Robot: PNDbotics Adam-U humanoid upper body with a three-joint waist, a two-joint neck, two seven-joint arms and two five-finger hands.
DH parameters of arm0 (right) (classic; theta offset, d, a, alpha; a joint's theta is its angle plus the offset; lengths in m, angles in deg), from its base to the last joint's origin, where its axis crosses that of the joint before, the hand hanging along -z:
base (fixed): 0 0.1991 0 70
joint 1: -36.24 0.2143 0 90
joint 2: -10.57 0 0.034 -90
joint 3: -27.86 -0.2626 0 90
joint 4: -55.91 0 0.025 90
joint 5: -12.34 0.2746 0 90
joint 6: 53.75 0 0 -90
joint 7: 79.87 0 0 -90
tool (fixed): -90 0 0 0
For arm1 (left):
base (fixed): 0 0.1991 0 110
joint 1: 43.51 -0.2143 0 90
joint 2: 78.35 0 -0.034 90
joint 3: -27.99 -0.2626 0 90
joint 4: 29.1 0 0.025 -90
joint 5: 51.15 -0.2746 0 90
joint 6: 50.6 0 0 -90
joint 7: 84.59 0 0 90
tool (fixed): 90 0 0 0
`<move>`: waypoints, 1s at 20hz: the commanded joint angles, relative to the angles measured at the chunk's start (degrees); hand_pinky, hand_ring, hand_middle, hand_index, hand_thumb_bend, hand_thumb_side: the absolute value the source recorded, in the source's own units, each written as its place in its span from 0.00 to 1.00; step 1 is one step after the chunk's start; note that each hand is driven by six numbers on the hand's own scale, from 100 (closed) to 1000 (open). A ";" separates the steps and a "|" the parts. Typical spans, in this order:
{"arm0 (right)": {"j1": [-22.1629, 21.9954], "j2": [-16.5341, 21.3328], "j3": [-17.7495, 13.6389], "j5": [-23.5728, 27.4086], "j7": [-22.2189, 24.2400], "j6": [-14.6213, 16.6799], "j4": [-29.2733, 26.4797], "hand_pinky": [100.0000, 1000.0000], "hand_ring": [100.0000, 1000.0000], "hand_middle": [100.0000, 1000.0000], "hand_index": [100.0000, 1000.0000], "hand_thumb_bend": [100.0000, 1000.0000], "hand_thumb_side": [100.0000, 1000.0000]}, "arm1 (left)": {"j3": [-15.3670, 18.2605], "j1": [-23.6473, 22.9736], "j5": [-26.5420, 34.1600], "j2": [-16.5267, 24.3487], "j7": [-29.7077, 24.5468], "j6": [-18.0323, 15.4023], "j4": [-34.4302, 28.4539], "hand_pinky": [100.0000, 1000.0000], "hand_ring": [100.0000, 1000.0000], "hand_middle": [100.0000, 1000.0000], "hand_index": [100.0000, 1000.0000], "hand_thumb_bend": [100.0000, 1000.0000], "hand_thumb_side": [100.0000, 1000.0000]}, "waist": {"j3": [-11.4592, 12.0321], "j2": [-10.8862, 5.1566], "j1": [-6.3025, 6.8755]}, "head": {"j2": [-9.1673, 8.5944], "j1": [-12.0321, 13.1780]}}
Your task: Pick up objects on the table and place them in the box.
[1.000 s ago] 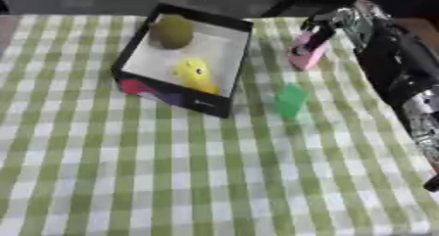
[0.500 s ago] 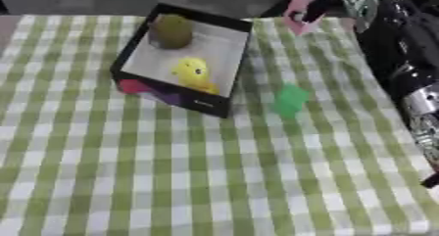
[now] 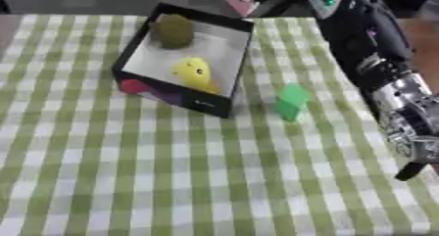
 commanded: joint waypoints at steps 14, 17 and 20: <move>1.96 -1.94 -0.15 -6.04 -3.94 3.48 1.85 0.92 0.87 0.86 0.97 0.21 0.49 | 0.17 -0.13 0.35 0.62 -0.22 0.14 -0.53 0.61 0.55 0.56 0.90 0.03 1.00 | -1.40 -1.10 -0.58 | -0.11 0.86; -0.50 2.02 2.30 -3.62 -6.39 5.92 -2.09 0.93 0.87 0.87 0.97 0.19 0.49 | 1.03 -0.89 0.04 1.34 0.52 0.32 -0.47 0.61 0.55 0.56 0.90 0.03 1.00 | -3.87 -1.37 -1.29 | -0.11 3.22; -4.60 6.33 5.58 -0.96 -9.05 8.58 -6.41 0.93 0.87 0.88 0.98 0.18 0.50 | 1.77 -1.17 -0.22 1.90 1.21 0.47 -0.52 0.61 0.56 0.56 0.90 0.03 1.00 | -5.87 -1.19 -1.92 | -0.11 5.15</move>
